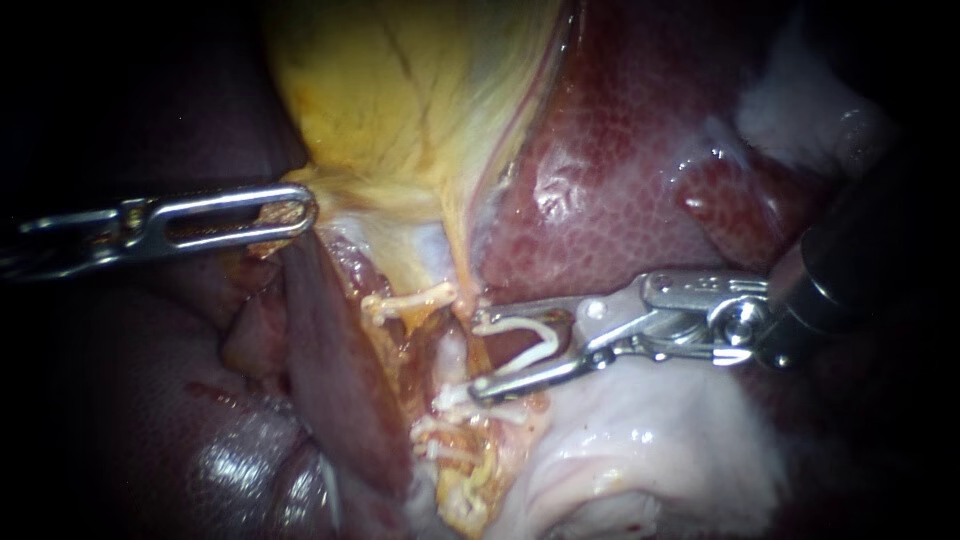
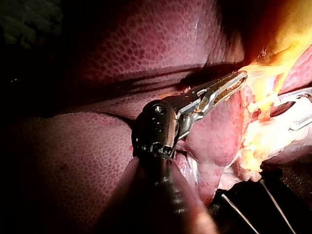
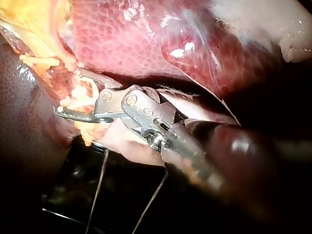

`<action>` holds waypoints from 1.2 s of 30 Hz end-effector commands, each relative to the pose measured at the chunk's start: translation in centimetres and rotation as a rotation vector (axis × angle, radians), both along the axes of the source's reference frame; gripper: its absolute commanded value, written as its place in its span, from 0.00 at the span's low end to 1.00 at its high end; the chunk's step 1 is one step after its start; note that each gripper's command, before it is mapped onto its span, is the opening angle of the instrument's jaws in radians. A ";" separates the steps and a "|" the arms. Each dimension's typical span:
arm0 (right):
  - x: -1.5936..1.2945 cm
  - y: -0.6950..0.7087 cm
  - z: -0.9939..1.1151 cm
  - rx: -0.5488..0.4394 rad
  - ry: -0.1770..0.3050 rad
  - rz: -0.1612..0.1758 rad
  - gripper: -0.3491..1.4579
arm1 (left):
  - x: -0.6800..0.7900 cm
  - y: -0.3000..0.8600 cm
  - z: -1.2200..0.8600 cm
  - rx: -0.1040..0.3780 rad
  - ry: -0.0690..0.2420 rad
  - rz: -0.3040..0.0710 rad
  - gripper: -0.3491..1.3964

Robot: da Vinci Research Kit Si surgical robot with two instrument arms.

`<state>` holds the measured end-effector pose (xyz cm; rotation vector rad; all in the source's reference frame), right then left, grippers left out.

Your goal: Clipping third clip right tube

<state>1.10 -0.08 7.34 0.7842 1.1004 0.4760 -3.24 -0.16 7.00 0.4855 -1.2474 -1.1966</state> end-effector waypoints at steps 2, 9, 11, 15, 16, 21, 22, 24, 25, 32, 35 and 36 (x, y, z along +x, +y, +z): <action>-0.05 0.04 0.00 -0.001 -0.004 0.009 0.52 | 0.00 0.00 -0.01 0.000 0.001 -0.001 0.00; 0.02 0.09 0.09 -0.005 -0.011 0.022 0.52 | 0.00 -0.02 -0.06 0.000 0.001 -0.007 0.00; 0.08 0.08 0.12 -0.007 -0.013 0.024 0.52 | -0.01 -0.03 -0.07 0.000 0.000 -0.005 0.00; 0.20 0.06 0.16 -0.010 -0.016 0.028 0.52 | -0.01 -0.03 -0.08 -0.001 -0.002 -0.007 0.00; 0.23 0.05 0.16 -0.009 -0.015 0.027 0.52 | -0.01 -0.03 -0.08 -0.001 -0.002 -0.007 0.00; 0.33 0.02 0.13 -0.002 -0.006 0.012 0.52 | -0.01 -0.03 -0.08 -0.001 -0.002 -0.007 0.00; 0.36 0.00 0.12 0.010 -0.004 0.011 0.52 | -0.01 -0.03 -0.08 -0.001 -0.002 -0.007 0.00; 0.39 -0.03 0.12 0.025 0.007 0.008 0.52 | -0.01 -0.03 -0.08 -0.001 -0.002 -0.007 0.00; 0.41 -0.04 0.11 0.039 0.013 0.006 0.52 | -0.01 -0.03 -0.08 -0.001 -0.002 -0.007 0.00; 0.49 -0.28 0.11 0.114 0.050 -0.047 0.52 | 0.03 0.00 -0.04 0.000 -0.003 -0.006 0.00; 0.51 -0.36 0.10 0.139 0.062 -0.071 0.52 | 0.04 0.01 -0.03 0.000 -0.003 -0.006 0.00; 0.52 -0.38 0.10 0.150 0.066 -0.076 0.52 | 0.04 0.01 -0.03 0.000 -0.004 -0.005 0.00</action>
